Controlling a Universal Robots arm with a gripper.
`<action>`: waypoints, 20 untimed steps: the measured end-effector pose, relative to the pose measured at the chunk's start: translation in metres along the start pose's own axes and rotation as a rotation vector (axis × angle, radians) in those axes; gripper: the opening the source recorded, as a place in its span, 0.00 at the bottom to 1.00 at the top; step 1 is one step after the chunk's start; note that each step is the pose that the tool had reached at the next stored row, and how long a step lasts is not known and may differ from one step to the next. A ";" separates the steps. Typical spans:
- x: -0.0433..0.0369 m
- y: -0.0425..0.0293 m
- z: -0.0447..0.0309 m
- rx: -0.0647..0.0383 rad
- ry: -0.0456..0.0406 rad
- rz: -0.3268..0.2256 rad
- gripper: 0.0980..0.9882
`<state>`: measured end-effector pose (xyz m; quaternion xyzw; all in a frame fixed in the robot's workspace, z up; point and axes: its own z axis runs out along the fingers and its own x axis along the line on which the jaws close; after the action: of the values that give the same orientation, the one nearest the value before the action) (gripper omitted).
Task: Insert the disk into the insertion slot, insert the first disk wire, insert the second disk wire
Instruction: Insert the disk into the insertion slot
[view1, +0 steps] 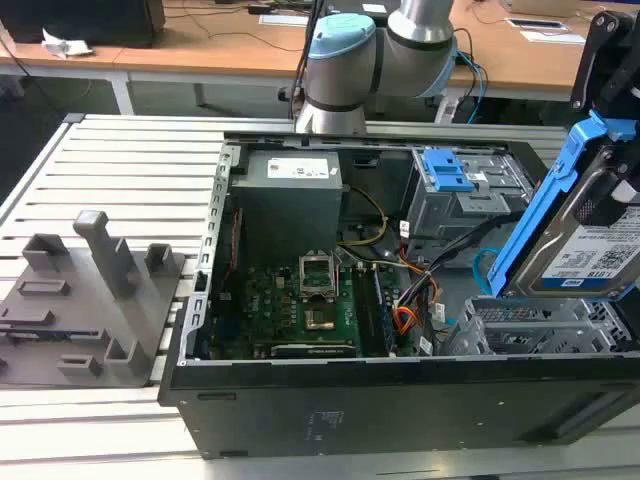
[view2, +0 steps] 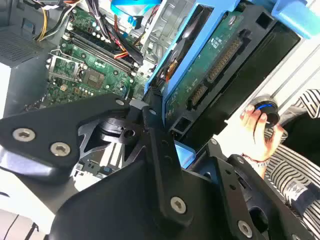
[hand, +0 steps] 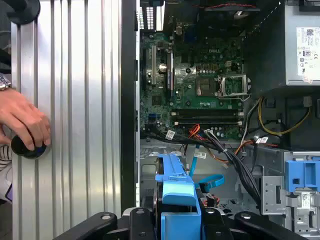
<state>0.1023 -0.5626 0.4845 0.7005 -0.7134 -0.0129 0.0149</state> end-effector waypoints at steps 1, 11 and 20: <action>0.0000 -0.0001 0.0018 0.000 0.0000 0.000 0.30; -0.0001 -0.0006 0.0142 0.000 0.0000 0.000 0.30; -0.0001 -0.0010 0.0256 0.000 0.0001 0.000 0.30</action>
<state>0.1024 -0.5626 0.4589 0.7005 -0.7134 -0.0128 0.0150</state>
